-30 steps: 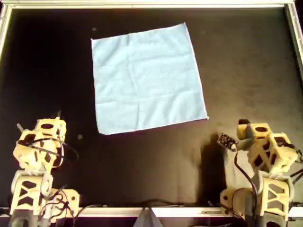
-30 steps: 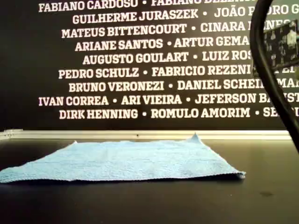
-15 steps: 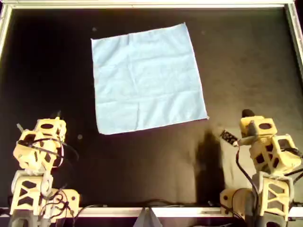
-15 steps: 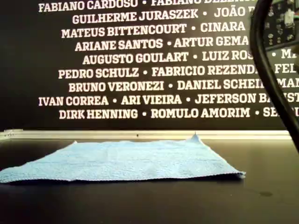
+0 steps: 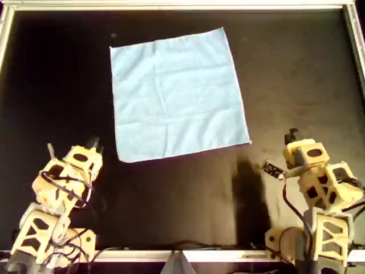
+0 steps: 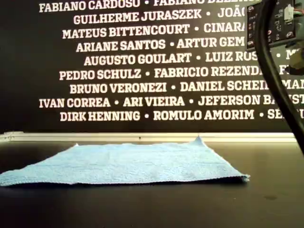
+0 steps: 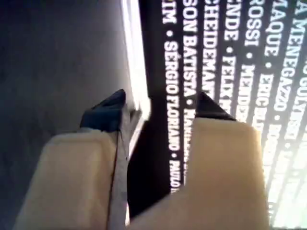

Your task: Fold a cloth

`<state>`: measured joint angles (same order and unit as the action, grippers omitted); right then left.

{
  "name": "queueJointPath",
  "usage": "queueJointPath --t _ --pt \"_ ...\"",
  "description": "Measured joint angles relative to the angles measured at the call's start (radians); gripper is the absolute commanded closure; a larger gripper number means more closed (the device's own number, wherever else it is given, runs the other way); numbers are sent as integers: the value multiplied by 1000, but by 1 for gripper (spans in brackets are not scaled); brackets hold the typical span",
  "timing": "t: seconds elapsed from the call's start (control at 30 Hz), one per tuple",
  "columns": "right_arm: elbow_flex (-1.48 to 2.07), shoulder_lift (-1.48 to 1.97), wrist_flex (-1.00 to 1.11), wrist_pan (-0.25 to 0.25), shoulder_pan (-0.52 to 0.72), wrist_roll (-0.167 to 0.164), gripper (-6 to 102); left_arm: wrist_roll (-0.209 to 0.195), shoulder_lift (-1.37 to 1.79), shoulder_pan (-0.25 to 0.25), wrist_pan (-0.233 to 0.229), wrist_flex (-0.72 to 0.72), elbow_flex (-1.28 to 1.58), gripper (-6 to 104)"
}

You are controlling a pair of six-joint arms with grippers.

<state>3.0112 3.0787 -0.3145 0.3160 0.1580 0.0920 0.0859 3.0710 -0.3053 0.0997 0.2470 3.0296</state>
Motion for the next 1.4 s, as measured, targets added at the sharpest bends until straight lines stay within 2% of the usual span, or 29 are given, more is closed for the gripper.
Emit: queueJointPath --t 0.13,0.27,0.33,0.4,0.5,0.6,0.67,0.8,1.0,1.2,1.4 --pt "-6 0 0 0 -52 0 37 0 -9 0 -11 0 0 3" --pt "-3 0 0 0 -121 -3 37 -2 -161 0 -11 0 -3 3" --pt "-2 0 0 -2 -150 -3 37 -17 -290 0 -11 0 -35 3" --pt "-2 -11 0 -3 -175 -6 37 -55 -439 0 -12 0 -107 2" --pt "-12 -117 0 -3 -201 -49 36 -120 -670 -3 -5 0 -252 2" --pt "-63 -321 0 -3 -206 -112 36 -146 -877 -6 0 0 -354 2" --pt "-115 -494 0 -3 -206 -133 36 -153 -982 -6 0 0 -387 2" --pt "-319 -862 0 -2 -206 -137 36 -156 -1063 -14 0 -2 -405 2" --pt "-546 -1296 0 -2 -204 -130 36 -146 -1068 -106 0 -2 -413 2" --pt "-667 -1407 -8 -2 -206 -130 36 -155 -1104 -114 0 -2 -431 2" --pt "-773 -1529 -20 -5 -272 -138 37 -158 -1252 -114 11 -3 -555 2"
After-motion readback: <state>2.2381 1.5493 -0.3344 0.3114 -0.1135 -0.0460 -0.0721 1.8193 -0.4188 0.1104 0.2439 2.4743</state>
